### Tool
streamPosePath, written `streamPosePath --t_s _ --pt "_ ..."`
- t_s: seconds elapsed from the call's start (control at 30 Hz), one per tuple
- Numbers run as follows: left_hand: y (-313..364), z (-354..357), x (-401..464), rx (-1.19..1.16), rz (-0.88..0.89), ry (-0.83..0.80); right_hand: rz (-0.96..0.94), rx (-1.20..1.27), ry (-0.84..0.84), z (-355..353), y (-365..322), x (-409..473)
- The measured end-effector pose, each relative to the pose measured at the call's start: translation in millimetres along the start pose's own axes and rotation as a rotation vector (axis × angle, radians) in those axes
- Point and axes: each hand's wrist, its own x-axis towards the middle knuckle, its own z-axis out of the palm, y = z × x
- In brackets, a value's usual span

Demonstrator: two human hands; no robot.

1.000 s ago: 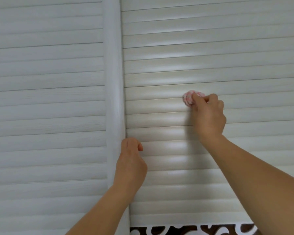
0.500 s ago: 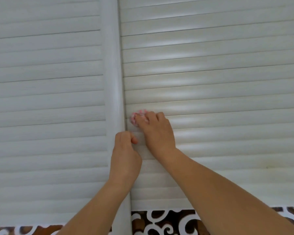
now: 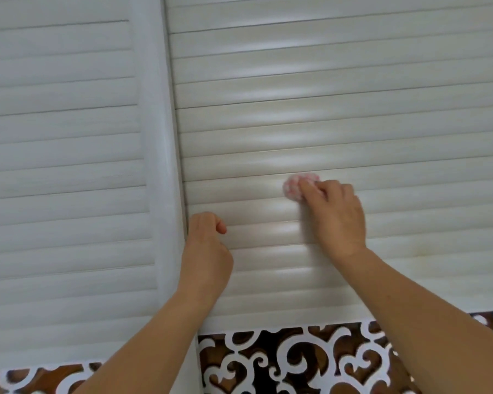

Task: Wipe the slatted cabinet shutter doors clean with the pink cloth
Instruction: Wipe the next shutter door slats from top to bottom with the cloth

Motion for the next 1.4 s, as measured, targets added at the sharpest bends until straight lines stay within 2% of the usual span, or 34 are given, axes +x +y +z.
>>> streamPosePath --t_s 0.17,0.27,0.37,0.53,0.67,0.8,0.9,1.1,1.23,1.4 --pt "1 9 -2 0.008 -0.021 -0.026 0.473 0.085 0.032 -8 54 -10" --pt "-2 9 -3 0.016 -0.032 -0.035 0.613 0.106 0.157 1 47 -12" --pt "-7 6 -4 0.026 -0.022 -0.023 0.556 0.155 0.181 11 9 -13" --pt "-15 -6 -9 0.063 0.020 0.003 0.183 0.181 0.177 31 -72 -27" --pt "-22 -17 -14 0.112 0.061 0.031 -0.072 0.249 0.097 48 -119 -47" --pt "-24 -21 -16 0.138 0.065 0.029 -0.272 0.196 -0.030 52 -129 -71" --pt "-21 -16 -16 0.121 0.060 0.006 -0.364 0.175 0.001 49 -110 -76" --pt "-21 2 -15 0.111 0.069 -0.052 -0.314 0.079 0.021 29 -26 -84" --pt "-23 5 -13 0.119 0.078 -0.109 -0.047 0.073 -0.105 7 18 -100" --pt "-26 2 -8 0.187 0.074 -0.181 0.228 0.220 -0.024 16 -9 -109"
